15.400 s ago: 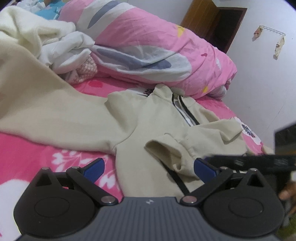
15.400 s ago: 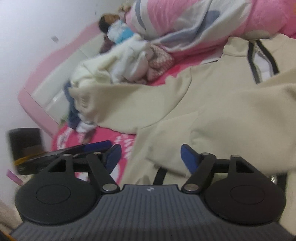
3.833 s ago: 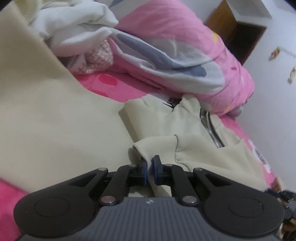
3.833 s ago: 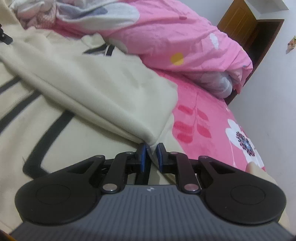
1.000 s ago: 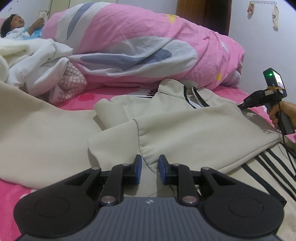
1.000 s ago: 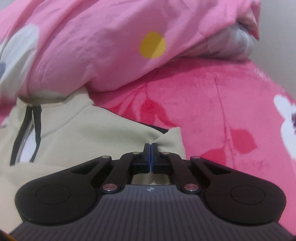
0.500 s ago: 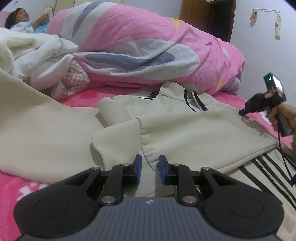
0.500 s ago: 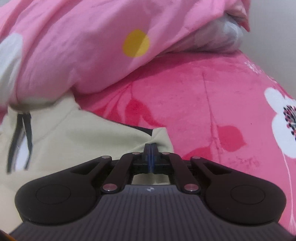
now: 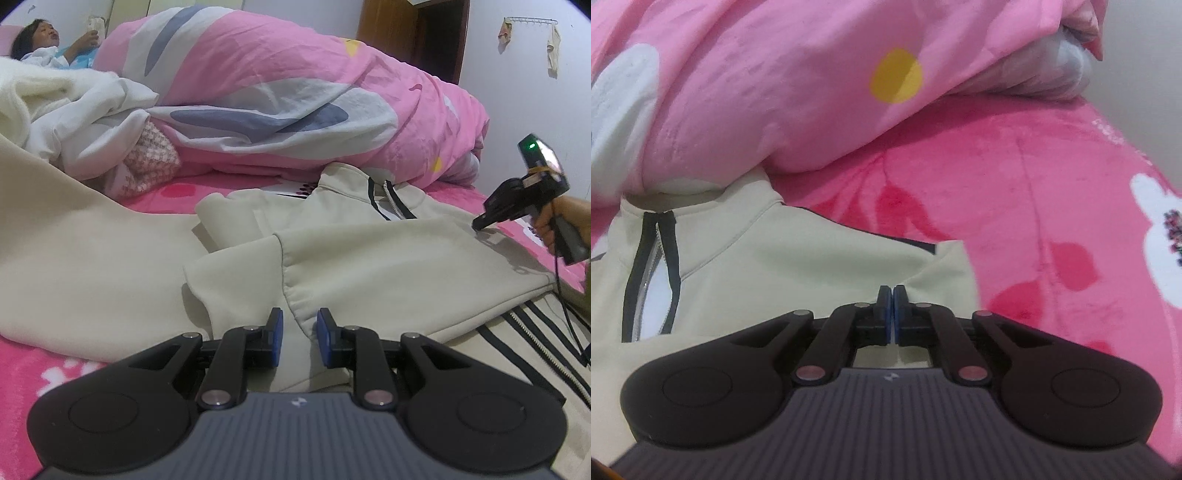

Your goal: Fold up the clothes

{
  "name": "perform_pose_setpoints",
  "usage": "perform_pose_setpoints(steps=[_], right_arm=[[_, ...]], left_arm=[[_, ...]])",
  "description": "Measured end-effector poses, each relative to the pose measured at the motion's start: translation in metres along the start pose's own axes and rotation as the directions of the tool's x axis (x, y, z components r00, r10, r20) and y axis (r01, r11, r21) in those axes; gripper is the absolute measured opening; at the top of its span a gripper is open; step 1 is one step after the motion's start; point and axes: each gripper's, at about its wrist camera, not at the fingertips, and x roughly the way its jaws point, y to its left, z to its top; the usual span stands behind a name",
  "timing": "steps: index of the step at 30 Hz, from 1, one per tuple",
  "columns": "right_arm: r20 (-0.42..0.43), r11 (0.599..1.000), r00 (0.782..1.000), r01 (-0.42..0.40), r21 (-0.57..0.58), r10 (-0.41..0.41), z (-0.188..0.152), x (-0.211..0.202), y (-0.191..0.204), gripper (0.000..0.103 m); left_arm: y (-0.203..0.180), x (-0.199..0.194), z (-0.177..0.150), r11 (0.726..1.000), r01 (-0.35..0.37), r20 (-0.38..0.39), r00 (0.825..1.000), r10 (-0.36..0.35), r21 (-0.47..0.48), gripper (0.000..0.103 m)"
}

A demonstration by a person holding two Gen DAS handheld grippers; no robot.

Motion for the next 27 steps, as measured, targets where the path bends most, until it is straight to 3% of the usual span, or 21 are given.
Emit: perform_pose_setpoints(steps=[2,4,7,8,11,14,16,19,22,23,27], right_arm=[[0.006,0.996,0.997,-0.080,-0.030,0.081,-0.005,-0.022,0.007,0.005],[-0.026,0.977,0.978,-0.207,-0.058,0.205,-0.013,-0.036,0.020,0.005],[-0.100,0.960,0.960,-0.269,-0.079,0.261,-0.020,-0.018,0.051,0.004],[-0.111,0.963,0.963,-0.256,-0.087,0.246,-0.021,-0.007,0.059,0.003],[-0.037,0.985,0.984,-0.173,-0.024,0.172,-0.007,0.018,0.058,0.002],[-0.022,0.992,0.992,-0.127,-0.002,0.127,0.006,0.011,0.056,0.006],[-0.012,0.982,0.983,-0.184,-0.033,0.184,0.004,-0.013,0.056,0.007],[-0.039,0.946,0.949,-0.315,-0.075,0.313,-0.007,-0.039,0.065,0.007],[-0.141,0.924,0.919,-0.379,-0.052,0.369,-0.019,-0.018,0.084,0.007],[-0.150,0.930,0.923,-0.366,-0.045,0.355,-0.022,-0.006,0.089,0.007],[-0.005,0.961,0.961,-0.277,0.011,0.277,0.001,-0.004,0.074,0.011]], left_arm=[[0.001,0.000,0.000,1.000,0.006,0.000,1.000,-0.006,-0.009,0.022],[0.002,0.000,0.000,1.000,0.009,0.000,1.000,-0.009,-0.013,0.022],[0.002,0.000,0.000,1.000,0.005,0.000,1.000,-0.005,-0.009,0.022],[0.002,0.000,0.000,1.000,0.004,0.001,1.000,-0.004,-0.007,0.022],[0.001,0.000,-0.001,1.000,0.001,0.002,1.000,-0.001,-0.003,0.022],[0.001,0.000,-0.001,1.000,0.002,0.004,1.000,-0.002,-0.002,0.022],[0.003,0.000,-0.002,1.000,0.011,0.004,1.000,-0.010,-0.014,0.022],[0.005,0.000,-0.002,0.999,0.021,0.004,1.000,-0.021,-0.028,0.022],[0.006,0.000,-0.002,0.999,0.024,0.004,1.000,-0.024,-0.032,0.022],[0.006,0.000,-0.002,0.999,0.025,0.004,1.000,-0.025,-0.033,0.022],[0.008,0.000,-0.002,0.999,0.031,0.005,1.000,-0.031,-0.042,0.022]])
